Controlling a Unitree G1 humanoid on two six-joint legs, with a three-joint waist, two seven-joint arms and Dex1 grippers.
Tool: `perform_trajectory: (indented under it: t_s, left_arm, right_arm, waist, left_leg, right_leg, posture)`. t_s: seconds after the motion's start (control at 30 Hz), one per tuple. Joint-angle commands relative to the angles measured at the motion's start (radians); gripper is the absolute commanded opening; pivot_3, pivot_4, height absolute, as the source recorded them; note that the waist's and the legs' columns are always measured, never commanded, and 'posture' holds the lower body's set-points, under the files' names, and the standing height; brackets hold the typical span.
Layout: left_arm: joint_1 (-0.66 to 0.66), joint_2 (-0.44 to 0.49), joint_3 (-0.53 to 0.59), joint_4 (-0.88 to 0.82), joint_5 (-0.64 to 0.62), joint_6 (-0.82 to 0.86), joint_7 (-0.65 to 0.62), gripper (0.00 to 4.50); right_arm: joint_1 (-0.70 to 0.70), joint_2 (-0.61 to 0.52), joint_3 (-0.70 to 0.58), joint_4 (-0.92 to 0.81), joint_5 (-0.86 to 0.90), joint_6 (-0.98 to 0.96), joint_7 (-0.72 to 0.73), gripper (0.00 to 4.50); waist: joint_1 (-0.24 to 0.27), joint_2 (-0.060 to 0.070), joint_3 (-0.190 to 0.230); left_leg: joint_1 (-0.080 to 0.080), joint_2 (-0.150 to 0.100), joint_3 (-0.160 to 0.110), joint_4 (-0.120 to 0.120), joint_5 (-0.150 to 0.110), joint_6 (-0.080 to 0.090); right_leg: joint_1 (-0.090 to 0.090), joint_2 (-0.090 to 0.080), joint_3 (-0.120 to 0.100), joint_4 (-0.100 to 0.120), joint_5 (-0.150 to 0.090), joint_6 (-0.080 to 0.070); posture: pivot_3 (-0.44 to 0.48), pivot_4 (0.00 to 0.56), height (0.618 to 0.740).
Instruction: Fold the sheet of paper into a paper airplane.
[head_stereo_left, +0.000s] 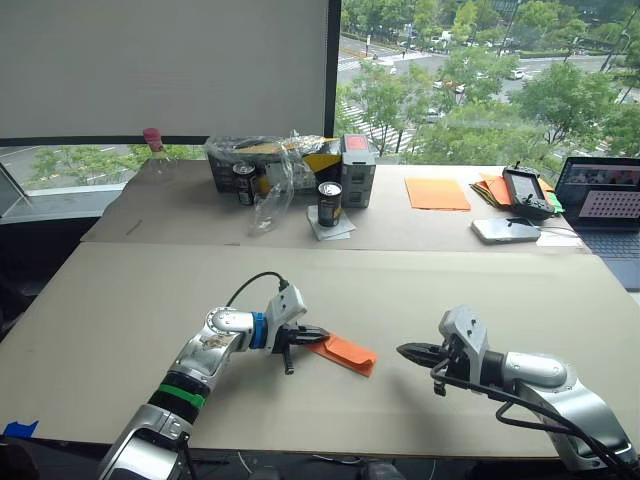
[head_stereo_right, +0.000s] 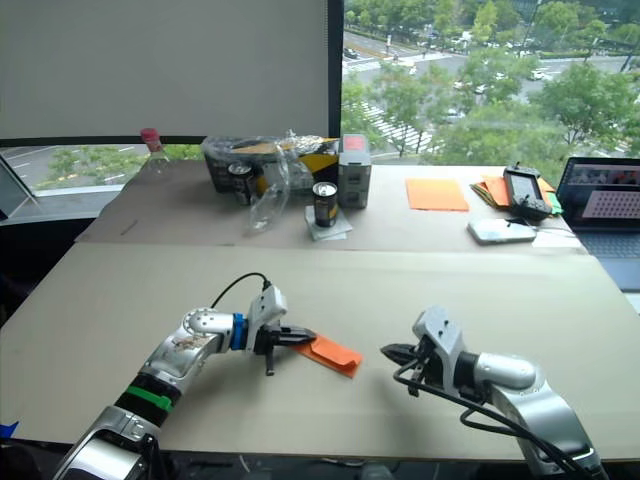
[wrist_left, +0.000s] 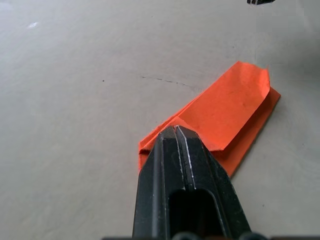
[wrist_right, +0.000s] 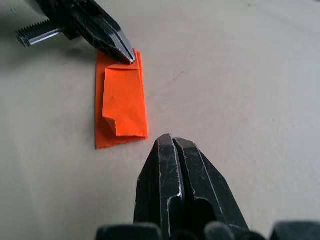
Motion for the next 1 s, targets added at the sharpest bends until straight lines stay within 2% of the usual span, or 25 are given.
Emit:
perform_trajectory:
  t_s: [0.03,0.13,0.23,0.5,0.73,1.0]
  left_arm:
    - [0.018,0.046,0.07,-0.131,-0.076,0.104,-0.013,0.0]
    - [0.016,0.082,0.146,-0.224,-0.144,0.163,-0.003,0.0]
    - [0.024,0.139,0.208,-0.315,-0.22,0.246,-0.02,0.0]
    - [0.166,0.302,0.241,-0.506,-0.311,0.388,-0.038,0.0]
    - [0.231,0.311,0.284,-0.578,-0.348,0.422,0.037,0.0]
    - [0.247,0.274,0.278,-0.598,-0.349,0.408,0.096,0.0]
  right_arm:
    - [-0.051,-0.027,0.065,-0.092,0.006,0.028,0.028,0.02]
    - [-0.116,-0.036,0.108,-0.144,0.031,0.087,0.033,0.02]
    - [-0.168,-0.047,0.153,-0.187,0.063,0.161,0.047,0.02]
    - [-0.238,-0.05,0.234,-0.171,0.036,0.222,0.034,0.02]
    - [-0.333,-0.038,0.264,-0.101,-0.008,0.269,-0.004,0.02]
    - [-0.436,0.037,0.313,0.108,-0.128,0.202,-0.054,0.02]
  waist:
    - [-0.004,0.0,0.0]
    - [-0.001,-0.001,0.001]
    - [-0.001,-0.001,0.001]
    - [-0.01,-0.001,0.004]
    - [-0.006,-0.002,0.005]
    - [-0.008,-0.002,0.005]
  left_leg:
    - [-0.003,0.0,0.0,0.0,0.0,0.0]
    - [-0.018,-0.001,-0.002,0.002,0.0,0.0]
    - [-0.027,-0.003,-0.001,0.004,0.001,-0.001]
    - [-0.026,-0.001,0.0,0.004,0.001,-0.001]
    - [-0.026,-0.001,-0.001,0.004,0.002,-0.002]
    - [-0.026,-0.001,0.0,0.004,0.002,-0.002]
  right_leg:
    - [-0.003,0.0,0.0,0.0,0.0,0.0]
    - [-0.018,-0.001,-0.001,0.004,0.005,-0.008]
    - [-0.03,-0.002,0.0,0.009,0.006,-0.008]
    - [-0.03,-0.001,0.0,0.011,0.005,-0.008]
    - [-0.031,-0.001,0.0,0.011,0.006,-0.009]
    - [-0.031,-0.001,0.0,0.012,0.007,-0.01]
  posture:
    - [0.0,0.15,0.732]
    - [0.0,0.15,0.732]
    - [0.0,0.15,0.732]
    - [0.0,0.15,0.732]
    - [0.0,0.15,0.732]
    - [0.0,0.15,0.732]
